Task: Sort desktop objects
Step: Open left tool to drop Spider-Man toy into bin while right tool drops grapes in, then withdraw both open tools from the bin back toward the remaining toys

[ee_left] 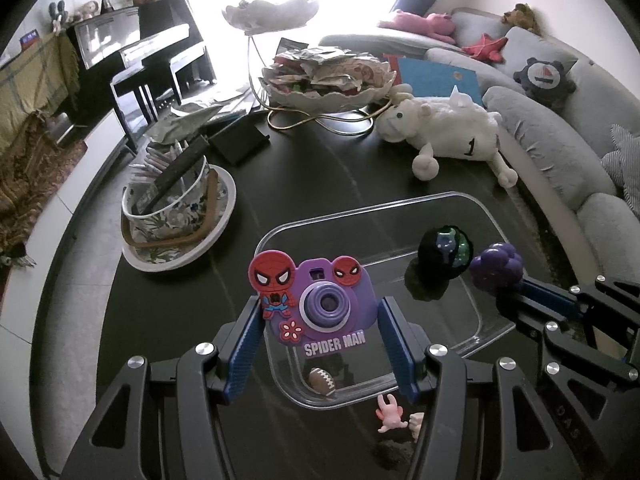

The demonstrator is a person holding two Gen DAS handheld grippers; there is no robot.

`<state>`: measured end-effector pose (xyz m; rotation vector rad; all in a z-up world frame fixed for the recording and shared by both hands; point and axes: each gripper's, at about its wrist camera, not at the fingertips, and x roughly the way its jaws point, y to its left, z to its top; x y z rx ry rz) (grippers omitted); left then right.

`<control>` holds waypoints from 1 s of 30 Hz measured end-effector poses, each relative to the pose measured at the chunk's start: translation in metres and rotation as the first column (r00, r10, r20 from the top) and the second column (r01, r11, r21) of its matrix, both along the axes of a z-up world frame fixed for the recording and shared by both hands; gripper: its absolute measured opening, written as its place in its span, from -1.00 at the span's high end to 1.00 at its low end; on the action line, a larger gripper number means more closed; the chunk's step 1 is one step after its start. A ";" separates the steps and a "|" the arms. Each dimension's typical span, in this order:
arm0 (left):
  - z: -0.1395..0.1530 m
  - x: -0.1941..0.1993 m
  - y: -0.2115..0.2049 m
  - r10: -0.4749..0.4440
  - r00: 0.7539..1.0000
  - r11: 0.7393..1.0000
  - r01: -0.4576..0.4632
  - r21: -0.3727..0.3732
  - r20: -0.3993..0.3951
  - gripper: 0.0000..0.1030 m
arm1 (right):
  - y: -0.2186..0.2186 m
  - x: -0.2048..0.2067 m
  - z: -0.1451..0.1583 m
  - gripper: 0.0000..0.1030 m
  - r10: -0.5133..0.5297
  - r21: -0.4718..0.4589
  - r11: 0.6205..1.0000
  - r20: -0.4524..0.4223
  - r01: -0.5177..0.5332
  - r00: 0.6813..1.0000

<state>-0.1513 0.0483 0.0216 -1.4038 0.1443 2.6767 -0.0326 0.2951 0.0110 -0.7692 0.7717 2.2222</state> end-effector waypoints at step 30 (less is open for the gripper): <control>-0.001 0.013 -0.015 0.031 0.999 0.998 -0.033 0.046 0.038 -0.98 | -0.023 0.016 -0.001 -0.54 -0.045 0.005 0.999 0.002 0.045 0.999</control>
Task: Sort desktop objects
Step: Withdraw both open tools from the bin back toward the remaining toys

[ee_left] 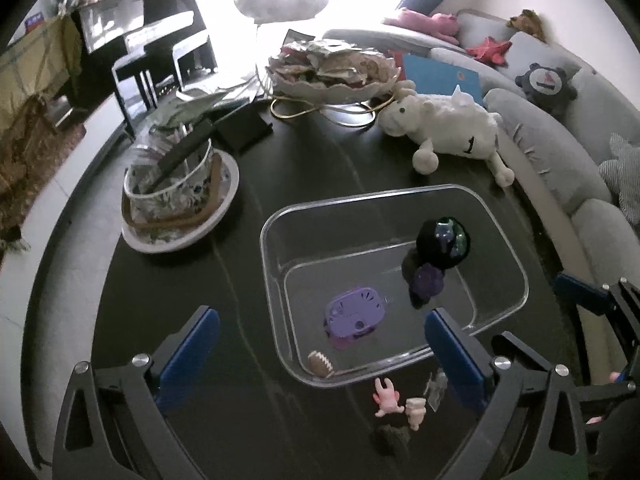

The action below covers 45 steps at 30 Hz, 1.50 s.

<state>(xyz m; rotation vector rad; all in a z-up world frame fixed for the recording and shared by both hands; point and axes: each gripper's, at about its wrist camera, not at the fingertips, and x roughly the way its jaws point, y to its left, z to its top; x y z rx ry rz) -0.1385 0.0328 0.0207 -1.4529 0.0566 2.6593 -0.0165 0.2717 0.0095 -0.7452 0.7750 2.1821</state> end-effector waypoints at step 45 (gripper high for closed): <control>-0.044 0.079 -0.015 0.024 0.999 0.998 -0.022 -0.051 0.044 -0.98 | -0.056 0.018 -0.045 -0.98 0.071 -0.069 0.995 -0.012 -0.072 0.997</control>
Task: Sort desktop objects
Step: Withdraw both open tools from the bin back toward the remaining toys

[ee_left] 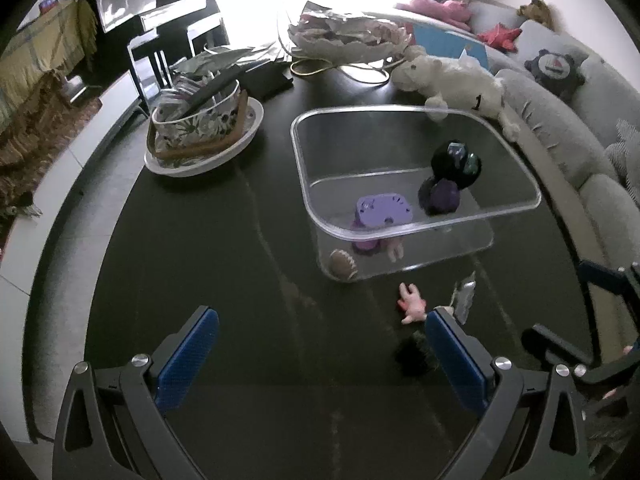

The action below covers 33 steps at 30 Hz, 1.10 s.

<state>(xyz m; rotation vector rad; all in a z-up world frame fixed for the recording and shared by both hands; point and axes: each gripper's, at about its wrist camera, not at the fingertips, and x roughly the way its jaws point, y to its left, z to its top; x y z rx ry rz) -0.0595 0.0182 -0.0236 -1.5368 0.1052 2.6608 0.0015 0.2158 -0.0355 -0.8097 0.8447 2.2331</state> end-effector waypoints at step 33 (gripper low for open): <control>-0.049 0.030 0.050 -0.093 0.995 0.995 0.095 -0.041 0.030 -0.98 | 0.007 -0.003 -0.032 -0.37 0.023 -0.095 0.995 0.016 -0.021 1.000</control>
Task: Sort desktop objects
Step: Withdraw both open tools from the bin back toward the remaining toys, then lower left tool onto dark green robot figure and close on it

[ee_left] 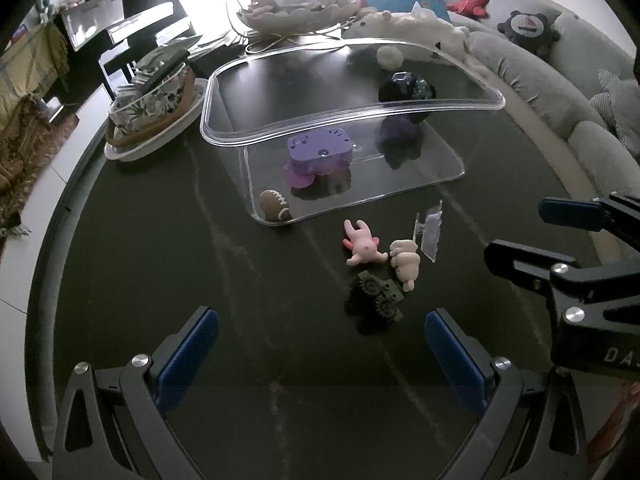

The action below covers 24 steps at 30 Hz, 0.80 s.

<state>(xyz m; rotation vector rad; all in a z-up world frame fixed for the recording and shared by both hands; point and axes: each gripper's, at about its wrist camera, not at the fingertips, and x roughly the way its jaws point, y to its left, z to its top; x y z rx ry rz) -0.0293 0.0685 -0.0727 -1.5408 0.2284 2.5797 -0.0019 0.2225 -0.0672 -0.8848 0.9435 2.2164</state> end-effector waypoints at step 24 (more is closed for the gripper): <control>-0.003 0.000 0.001 0.014 1.000 1.000 -0.014 0.007 0.006 -0.98 | 0.001 0.006 -0.003 -0.28 -0.006 0.001 1.000 0.001 0.006 1.000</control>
